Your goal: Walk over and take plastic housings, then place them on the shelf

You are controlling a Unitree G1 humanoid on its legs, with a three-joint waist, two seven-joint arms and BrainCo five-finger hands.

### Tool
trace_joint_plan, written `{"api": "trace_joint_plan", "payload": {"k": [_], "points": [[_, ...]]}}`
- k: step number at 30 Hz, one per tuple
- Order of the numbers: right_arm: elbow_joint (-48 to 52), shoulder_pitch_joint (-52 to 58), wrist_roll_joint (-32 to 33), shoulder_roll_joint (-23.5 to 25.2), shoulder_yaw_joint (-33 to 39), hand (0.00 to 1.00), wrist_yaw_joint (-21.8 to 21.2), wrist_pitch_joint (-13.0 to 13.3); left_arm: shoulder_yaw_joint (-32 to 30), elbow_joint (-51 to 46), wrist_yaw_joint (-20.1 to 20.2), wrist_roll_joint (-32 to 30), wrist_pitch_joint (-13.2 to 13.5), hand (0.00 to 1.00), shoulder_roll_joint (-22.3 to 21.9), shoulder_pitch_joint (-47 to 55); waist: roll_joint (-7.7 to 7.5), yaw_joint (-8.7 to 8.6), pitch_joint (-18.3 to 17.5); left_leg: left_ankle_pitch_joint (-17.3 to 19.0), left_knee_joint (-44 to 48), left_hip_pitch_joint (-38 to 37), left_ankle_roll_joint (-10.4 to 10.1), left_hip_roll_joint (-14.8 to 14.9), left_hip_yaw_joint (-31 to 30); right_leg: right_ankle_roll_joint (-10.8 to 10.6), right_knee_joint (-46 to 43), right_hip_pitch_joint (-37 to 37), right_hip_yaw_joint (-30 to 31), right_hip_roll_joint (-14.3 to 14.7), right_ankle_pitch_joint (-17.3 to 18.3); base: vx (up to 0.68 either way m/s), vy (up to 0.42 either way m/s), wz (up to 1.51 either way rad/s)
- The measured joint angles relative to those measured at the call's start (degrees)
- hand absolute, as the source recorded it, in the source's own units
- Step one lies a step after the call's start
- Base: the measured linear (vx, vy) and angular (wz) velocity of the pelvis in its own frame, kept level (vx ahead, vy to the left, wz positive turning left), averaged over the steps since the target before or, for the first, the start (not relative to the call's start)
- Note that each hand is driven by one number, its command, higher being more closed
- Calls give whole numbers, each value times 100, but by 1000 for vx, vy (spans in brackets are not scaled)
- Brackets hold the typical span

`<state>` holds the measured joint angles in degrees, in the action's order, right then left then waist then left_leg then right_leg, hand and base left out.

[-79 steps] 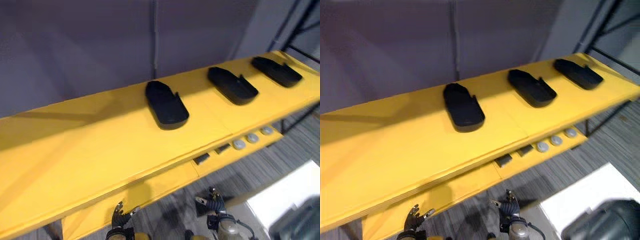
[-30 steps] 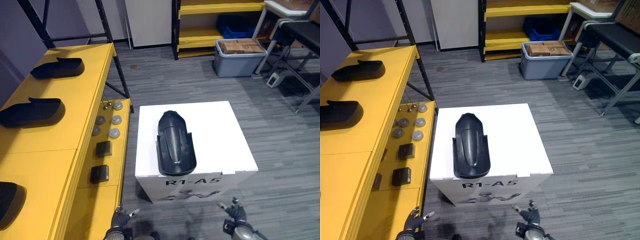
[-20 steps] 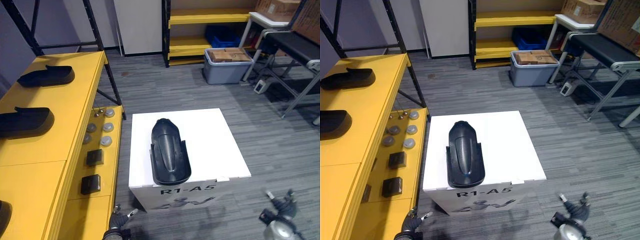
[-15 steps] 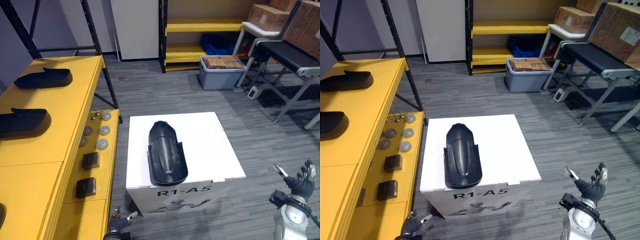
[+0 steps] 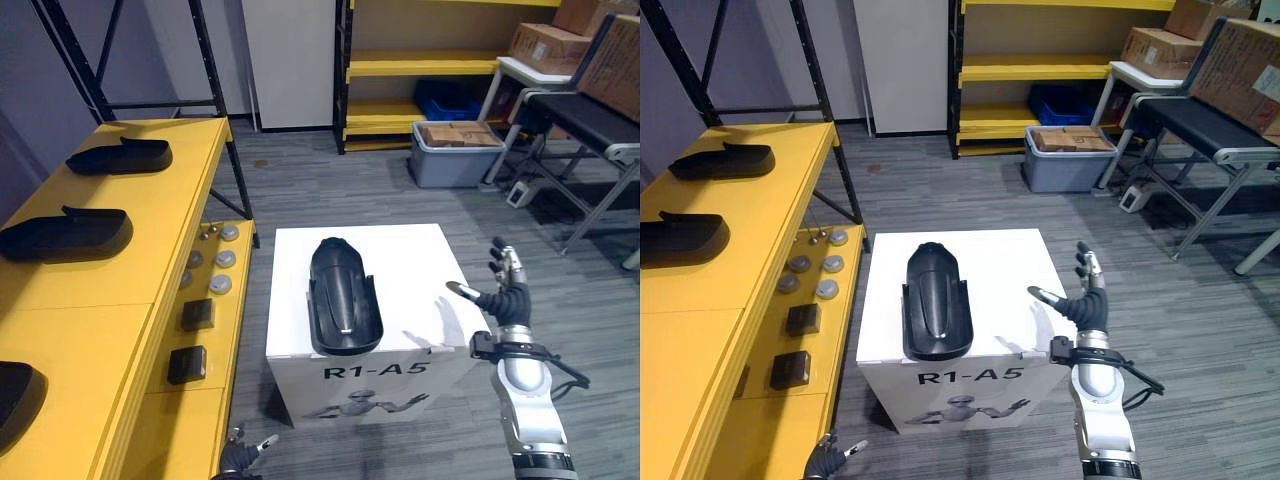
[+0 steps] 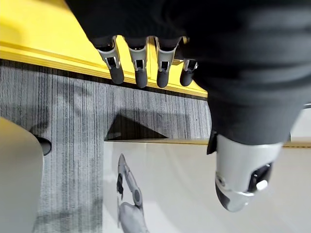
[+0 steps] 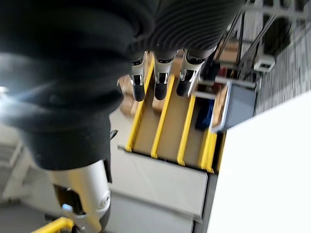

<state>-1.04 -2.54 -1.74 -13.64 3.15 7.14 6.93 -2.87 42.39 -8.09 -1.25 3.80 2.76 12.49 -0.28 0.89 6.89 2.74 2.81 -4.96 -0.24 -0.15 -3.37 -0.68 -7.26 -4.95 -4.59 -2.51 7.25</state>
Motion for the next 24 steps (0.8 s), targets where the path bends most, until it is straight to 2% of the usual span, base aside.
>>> {"api": "trace_joint_plan", "payload": {"k": [8,13,20,24], "points": [[-1519,-567,-801,81,-651,0,-129,-355,169,123,16,-11,-1,0,12,-178,66,99,120,-80,-62,170,-8,-5,-253,21,230,-24,-235,31,-120,31,-16,16],[-2367,-1196,-1195,331,-670,0,-36,-456,237,125,2,-24,-2,0,1,-227,81,152,180,-80,-67,192,-8,-2,-298,15,269,-70,-254,35,-132,57,-12,5],[-3134,-1916,-1633,435,-660,0,134,-521,333,161,-36,-71,-4,0,6,-310,91,240,230,-84,-53,289,-4,1,-310,17,442,-69,-266,46,-278,-7,4,-1],[-3762,-2448,-2127,465,-654,0,211,-633,337,166,-50,-70,-3,0,13,-376,83,305,333,-117,-63,289,5,-5,-318,25,444,-63,-272,44,-318,-65,9,0]]}}
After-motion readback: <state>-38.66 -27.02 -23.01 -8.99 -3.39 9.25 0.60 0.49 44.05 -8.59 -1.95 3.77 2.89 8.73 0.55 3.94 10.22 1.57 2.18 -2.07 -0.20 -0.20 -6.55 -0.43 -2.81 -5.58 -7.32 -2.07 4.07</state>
